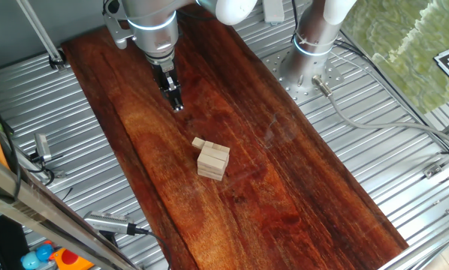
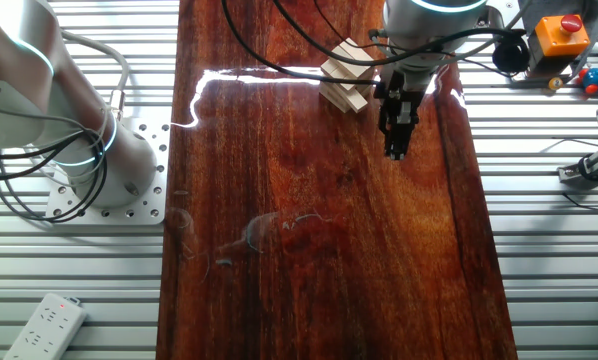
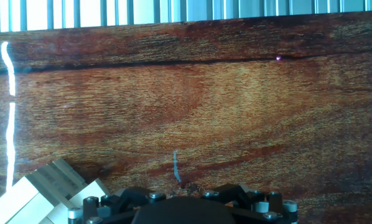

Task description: Play Jenga

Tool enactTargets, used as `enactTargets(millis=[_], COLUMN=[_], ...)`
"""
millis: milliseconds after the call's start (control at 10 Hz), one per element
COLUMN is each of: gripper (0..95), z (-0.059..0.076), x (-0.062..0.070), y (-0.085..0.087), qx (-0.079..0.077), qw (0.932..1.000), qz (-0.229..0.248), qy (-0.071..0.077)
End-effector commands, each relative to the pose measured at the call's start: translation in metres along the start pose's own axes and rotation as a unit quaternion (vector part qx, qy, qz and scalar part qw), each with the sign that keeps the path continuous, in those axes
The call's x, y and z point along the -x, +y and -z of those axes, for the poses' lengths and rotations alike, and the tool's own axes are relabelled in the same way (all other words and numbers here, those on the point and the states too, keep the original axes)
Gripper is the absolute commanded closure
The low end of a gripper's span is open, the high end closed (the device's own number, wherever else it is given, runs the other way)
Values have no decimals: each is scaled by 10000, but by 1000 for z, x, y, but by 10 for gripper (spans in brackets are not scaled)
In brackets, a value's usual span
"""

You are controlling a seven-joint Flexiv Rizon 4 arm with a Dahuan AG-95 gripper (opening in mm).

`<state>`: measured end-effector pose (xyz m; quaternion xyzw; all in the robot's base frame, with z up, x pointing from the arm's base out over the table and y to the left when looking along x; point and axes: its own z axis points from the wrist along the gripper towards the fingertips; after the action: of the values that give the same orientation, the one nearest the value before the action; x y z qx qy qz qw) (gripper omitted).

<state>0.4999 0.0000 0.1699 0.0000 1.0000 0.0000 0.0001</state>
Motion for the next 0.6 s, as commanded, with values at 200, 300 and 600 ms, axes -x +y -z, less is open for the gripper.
enactTargets(millis=[200, 300, 600], gripper=[950, 950, 950], z=[0, 0, 1], x=[0, 0, 0], y=[0, 0, 0], qx=[-21, -17, -16], qw=[9935, 9935, 9936], qz=[1114, 1112, 1105], qy=[-238, -239, -239])
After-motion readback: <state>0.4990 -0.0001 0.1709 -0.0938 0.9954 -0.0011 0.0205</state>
